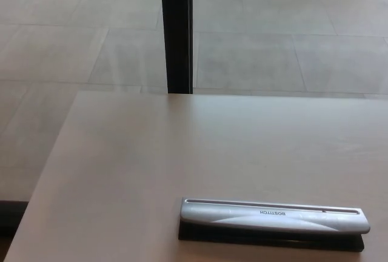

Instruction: A hole pucnch is kept on the middle on the desk infront of the robot and the robot uses both its hands as fists to press on it and use it

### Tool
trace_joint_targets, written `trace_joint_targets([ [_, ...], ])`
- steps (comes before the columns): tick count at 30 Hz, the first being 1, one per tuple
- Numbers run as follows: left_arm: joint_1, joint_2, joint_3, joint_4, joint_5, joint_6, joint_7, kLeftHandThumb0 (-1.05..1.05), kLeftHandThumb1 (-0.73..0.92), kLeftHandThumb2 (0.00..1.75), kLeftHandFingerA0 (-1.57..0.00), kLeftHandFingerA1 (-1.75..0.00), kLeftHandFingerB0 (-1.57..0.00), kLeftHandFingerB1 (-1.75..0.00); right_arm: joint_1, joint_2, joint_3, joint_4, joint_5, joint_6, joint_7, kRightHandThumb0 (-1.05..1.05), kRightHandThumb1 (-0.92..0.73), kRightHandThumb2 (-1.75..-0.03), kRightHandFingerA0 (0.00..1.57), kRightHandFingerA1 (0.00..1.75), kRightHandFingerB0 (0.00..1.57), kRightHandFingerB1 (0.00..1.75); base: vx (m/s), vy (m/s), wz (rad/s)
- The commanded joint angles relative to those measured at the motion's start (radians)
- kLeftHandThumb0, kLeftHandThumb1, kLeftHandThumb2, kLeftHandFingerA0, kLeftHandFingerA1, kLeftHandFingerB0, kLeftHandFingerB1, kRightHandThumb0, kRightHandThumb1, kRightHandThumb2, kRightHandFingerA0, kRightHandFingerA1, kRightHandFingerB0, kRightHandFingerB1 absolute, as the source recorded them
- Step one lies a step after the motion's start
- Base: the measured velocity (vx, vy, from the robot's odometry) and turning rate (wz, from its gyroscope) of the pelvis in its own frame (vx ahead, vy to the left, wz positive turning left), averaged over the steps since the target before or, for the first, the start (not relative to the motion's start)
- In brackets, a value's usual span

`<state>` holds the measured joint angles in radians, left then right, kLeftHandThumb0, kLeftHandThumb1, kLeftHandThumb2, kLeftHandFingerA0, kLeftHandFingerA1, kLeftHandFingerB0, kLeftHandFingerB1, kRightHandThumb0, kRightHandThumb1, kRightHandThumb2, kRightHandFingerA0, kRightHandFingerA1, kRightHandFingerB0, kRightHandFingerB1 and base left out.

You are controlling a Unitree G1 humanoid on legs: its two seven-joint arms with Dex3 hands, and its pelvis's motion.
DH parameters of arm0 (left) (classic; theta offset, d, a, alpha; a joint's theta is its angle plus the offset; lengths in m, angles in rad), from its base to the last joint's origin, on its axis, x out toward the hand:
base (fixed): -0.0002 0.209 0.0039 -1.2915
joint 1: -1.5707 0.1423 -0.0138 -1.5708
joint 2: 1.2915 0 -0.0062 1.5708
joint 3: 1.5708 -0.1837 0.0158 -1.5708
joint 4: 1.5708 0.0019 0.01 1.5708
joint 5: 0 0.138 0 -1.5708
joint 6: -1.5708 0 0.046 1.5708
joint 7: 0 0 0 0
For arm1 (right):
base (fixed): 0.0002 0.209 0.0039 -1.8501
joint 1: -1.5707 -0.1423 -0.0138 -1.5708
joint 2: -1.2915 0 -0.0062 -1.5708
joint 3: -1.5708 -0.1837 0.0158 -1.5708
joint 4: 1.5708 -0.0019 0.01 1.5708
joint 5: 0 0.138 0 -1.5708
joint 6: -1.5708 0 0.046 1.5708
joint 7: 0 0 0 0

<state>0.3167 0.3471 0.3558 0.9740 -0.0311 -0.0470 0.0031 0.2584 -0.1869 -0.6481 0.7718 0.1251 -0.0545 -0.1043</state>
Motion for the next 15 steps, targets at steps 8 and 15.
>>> trace_joint_targets([
  [8,-0.182,0.098,0.342,-0.133,-0.244,0.138,0.151,-0.48,0.62,0.74,-0.91,-0.82,-0.62,-0.68,-0.294,-0.238,-0.471,0.011,0.425,0.129,-0.17,-0.52,-0.74,-0.64,0.44,0.79,0.14,0.58,0.0,0.0,0.0],
  [15,-0.502,0.122,0.462,-0.393,-0.368,0.169,0.189,-0.44,0.47,1.09,-1.33,-1.34,-0.95,-0.96,-0.55,-0.359,-0.475,-0.167,0.402,0.146,-0.239,-0.3,-0.4,-1.24,1.16,1.66,0.95,1.0,0.0,0.0,0.0],
])
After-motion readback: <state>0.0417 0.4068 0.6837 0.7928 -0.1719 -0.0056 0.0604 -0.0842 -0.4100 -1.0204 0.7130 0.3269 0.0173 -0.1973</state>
